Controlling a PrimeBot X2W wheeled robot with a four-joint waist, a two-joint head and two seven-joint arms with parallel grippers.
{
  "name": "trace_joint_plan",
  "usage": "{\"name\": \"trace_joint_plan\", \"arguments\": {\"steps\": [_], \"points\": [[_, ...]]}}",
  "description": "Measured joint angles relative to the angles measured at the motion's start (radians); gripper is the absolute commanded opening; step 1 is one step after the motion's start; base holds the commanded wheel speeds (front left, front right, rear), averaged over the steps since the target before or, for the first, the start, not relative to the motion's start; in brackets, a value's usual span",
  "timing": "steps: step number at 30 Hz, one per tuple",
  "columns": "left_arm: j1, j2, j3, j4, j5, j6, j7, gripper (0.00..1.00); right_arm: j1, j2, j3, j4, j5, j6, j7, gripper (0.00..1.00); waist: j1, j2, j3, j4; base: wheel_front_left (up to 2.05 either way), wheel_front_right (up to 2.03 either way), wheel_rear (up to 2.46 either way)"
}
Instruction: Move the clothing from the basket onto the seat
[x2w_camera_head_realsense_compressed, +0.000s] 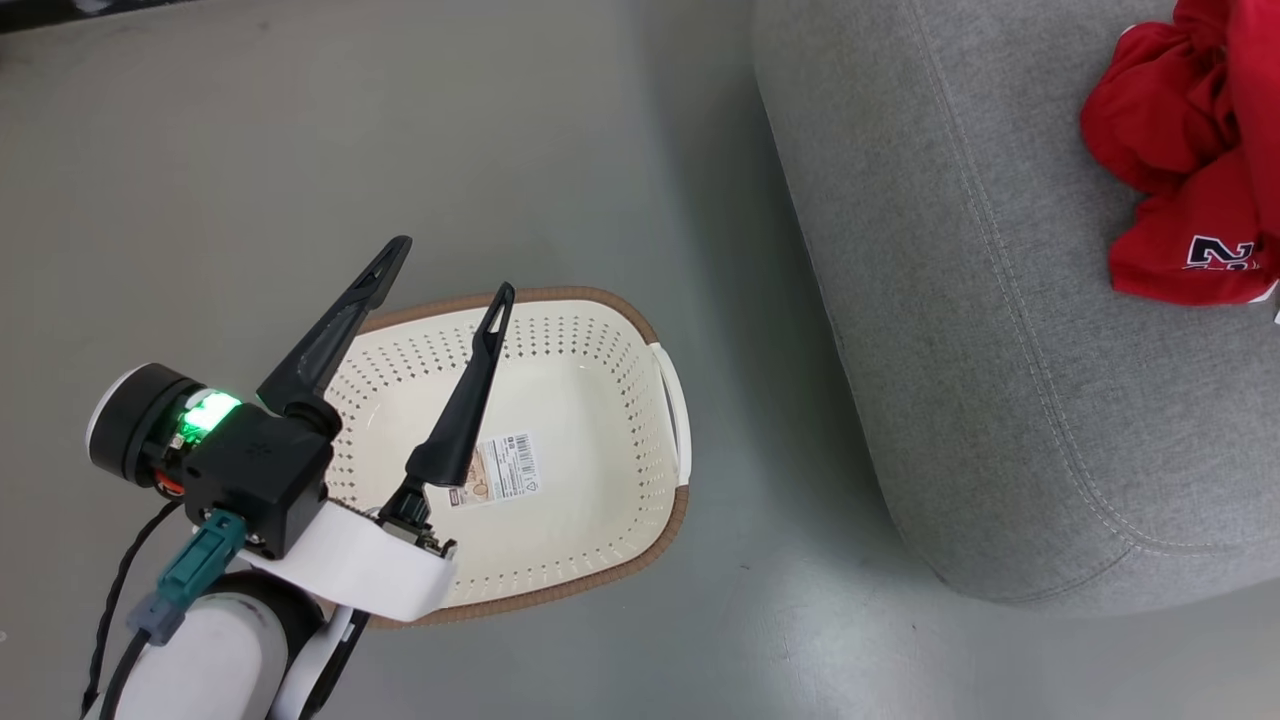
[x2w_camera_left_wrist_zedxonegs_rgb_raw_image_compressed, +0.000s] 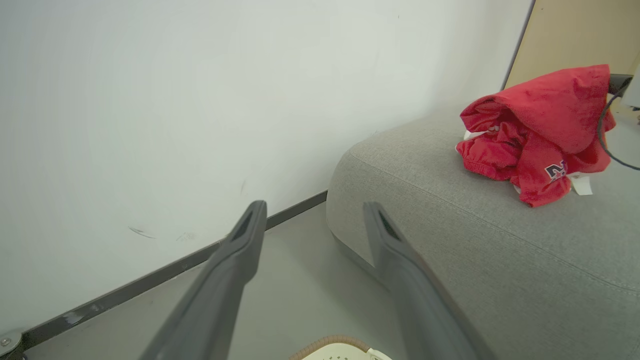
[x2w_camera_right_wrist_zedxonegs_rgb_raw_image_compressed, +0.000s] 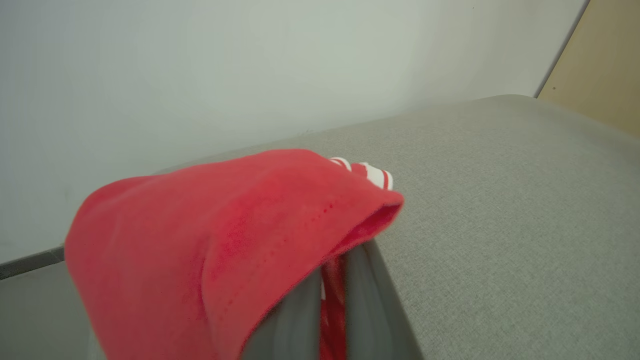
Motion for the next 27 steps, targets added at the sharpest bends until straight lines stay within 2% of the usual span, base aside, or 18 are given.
{"name": "trace_joint_plan", "arguments": {"steps": [6,11,15,16,17,20,21,22,23,27], "points": [[-0.002,0.008,0.003,-0.004,0.002,-0.007,0.006,1.0,-0.004,0.011,0.007,0.056,-0.009,0.0,0.005,0.0,0.0,0.0,0.022,-0.009,0.0,0.0,0.0],[-0.018,0.01,0.011,-0.005,0.002,-0.007,0.008,1.0,-0.011,0.04,0.051,0.083,-0.009,0.0,0.024,0.0,0.0,0.0,0.037,-0.019,0.0,0.0,0.0],[-0.019,0.009,0.015,-0.005,0.002,-0.007,0.007,1.0,-0.031,0.038,0.086,0.089,-0.01,0.0,0.032,0.0,0.0,0.0,0.04,-0.027,0.0,0.0,0.0],[-0.019,0.009,0.015,-0.004,0.002,-0.007,0.007,1.0,-0.031,0.038,0.094,0.091,-0.01,0.0,0.035,0.1,0.0001,0.0,0.04,-0.029,0.0,0.0,0.0],[-0.019,0.009,0.016,-0.004,0.002,-0.007,0.006,1.0,-0.031,0.037,0.1,0.094,-0.01,0.0,0.036,0.28,0.0,0.0,0.04,-0.031,0.0,0.0,0.0],[-0.019,0.007,0.016,-0.001,0.002,-0.007,-0.002,1.0,-0.031,0.033,0.112,0.097,-0.007,0.0,0.039,0.46,0.0001,0.0,0.039,-0.038,0.0,0.0,0.0],[-0.019,0.006,0.016,0.001,0.002,-0.007,-0.003,1.0,-0.03,0.031,0.119,0.097,-0.007,0.0,0.039,0.59,0.0,0.0,0.038,-0.041,0.0,0.0,0.0],[-0.019,0.006,0.016,0.003,0.001,-0.007,-0.003,1.0,-0.03,0.03,0.127,0.097,-0.007,0.0,0.039,0.88,0.0,0.0,0.038,-0.044,0.0,0.0,0.0],[-0.019,0.006,0.017,0.005,0.001,-0.007,-0.004,1.0,-0.03,0.03,0.132,0.098,-0.006,0.0,0.039,1.0,0.0,0.0,0.037,-0.046,0.0,0.0,0.0],[-0.019,0.002,0.018,0.008,0.001,-0.007,-0.015,1.0,-0.025,0.03,0.139,0.099,0.01,0.0,0.039,1.0,0.0,0.0,0.032,-0.057,0.0,0.0,0.0]]}}
